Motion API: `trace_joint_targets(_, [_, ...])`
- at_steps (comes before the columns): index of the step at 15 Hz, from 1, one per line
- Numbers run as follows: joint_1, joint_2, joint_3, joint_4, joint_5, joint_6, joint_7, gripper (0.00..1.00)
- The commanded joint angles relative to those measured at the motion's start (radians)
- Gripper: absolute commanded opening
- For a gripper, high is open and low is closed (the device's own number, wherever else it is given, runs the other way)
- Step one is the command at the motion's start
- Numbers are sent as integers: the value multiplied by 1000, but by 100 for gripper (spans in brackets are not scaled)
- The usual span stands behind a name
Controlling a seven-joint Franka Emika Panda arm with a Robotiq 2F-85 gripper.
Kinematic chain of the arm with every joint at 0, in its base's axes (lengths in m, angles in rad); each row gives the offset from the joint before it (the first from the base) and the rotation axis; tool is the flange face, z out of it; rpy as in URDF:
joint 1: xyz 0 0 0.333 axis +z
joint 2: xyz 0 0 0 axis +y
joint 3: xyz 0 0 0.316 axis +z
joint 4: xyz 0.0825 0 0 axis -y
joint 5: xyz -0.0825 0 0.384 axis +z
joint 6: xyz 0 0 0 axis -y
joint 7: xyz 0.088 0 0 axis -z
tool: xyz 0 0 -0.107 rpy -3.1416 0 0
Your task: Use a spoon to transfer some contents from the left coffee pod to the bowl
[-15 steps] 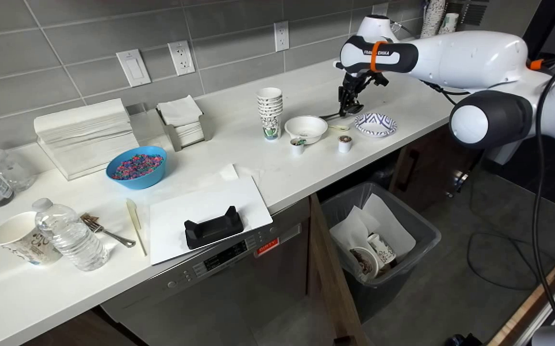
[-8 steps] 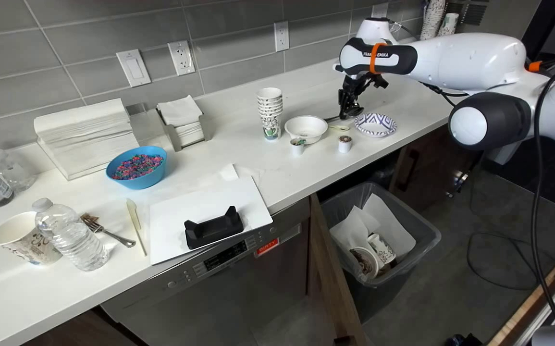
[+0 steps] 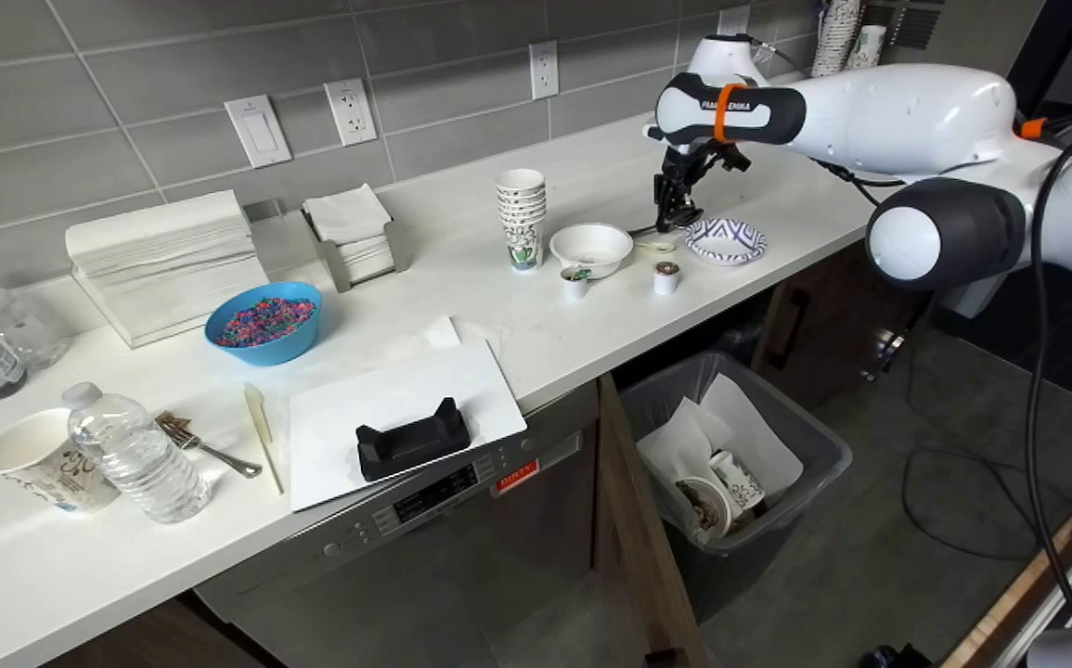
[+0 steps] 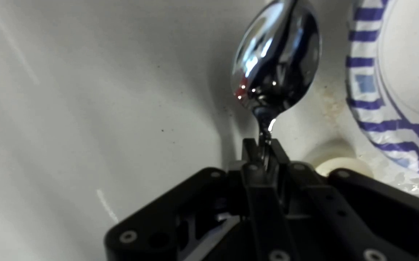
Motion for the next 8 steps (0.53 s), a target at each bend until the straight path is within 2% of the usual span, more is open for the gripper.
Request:
trace_joint_targets(1, [3,32,-8,60,-13,-45,10,3])
trace_joint_targets(6, [2,30,-6,60,-10,-66,14,3])
trace_joint_targets(7, [1,28,-4,61,-7,-73,17,18])
trace_joint_targets(8, [3,28,-7,62,-10,-78,21,36])
